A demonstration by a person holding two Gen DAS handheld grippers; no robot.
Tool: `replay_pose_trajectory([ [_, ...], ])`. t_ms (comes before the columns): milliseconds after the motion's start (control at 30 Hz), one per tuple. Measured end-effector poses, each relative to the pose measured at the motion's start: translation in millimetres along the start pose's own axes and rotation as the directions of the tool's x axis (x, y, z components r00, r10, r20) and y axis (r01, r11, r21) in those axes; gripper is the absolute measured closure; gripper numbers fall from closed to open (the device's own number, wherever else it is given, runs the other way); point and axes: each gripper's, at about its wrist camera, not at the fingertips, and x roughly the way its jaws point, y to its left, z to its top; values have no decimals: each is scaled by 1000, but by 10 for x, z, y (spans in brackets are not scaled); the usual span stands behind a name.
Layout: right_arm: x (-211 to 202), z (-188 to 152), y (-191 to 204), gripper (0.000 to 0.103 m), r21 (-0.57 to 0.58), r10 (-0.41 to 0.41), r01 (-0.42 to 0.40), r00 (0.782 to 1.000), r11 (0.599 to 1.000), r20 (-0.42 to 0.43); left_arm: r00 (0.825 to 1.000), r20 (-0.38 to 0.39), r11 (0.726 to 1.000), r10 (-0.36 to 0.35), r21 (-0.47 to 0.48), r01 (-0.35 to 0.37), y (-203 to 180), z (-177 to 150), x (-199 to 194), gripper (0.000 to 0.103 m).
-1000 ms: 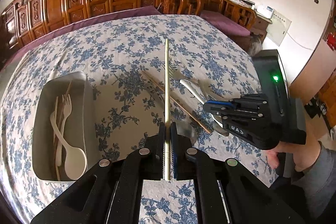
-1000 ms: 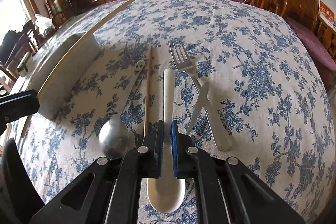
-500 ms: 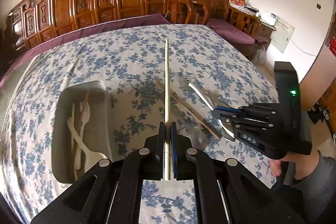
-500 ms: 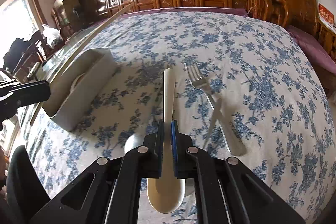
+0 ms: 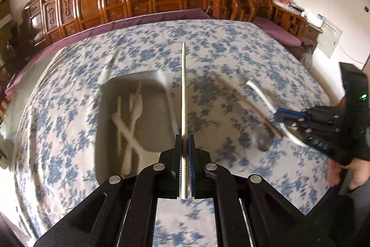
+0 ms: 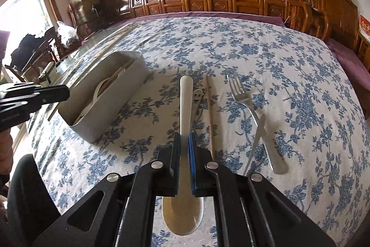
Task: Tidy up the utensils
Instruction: 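Carry the chopstick into the grey tray with the left tool while the right tool lifts the white spoon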
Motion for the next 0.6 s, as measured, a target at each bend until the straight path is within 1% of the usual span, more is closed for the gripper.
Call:
replay_pose_trajectory([
  [133, -15, 26, 115, 95, -20, 8, -7, 1000, 1000, 8, 1000, -13, 1000, 17, -23, -17, 191, -63, 16, 99],
  [300, 1, 74, 240, 95, -32, 29, -28, 1000, 999, 11, 999, -34, 999, 27, -37, -28, 344, -89, 74, 99],
  [533, 62, 133, 338, 95, -29, 28, -28, 1000, 999, 8, 996, -81, 999, 38, -32, -41, 430, -70, 252, 99],
  [600, 55, 144, 359, 95, -31, 28, -28, 1000, 999, 11, 995, -80, 998, 52, -32, -55, 440, -65, 282, 99],
])
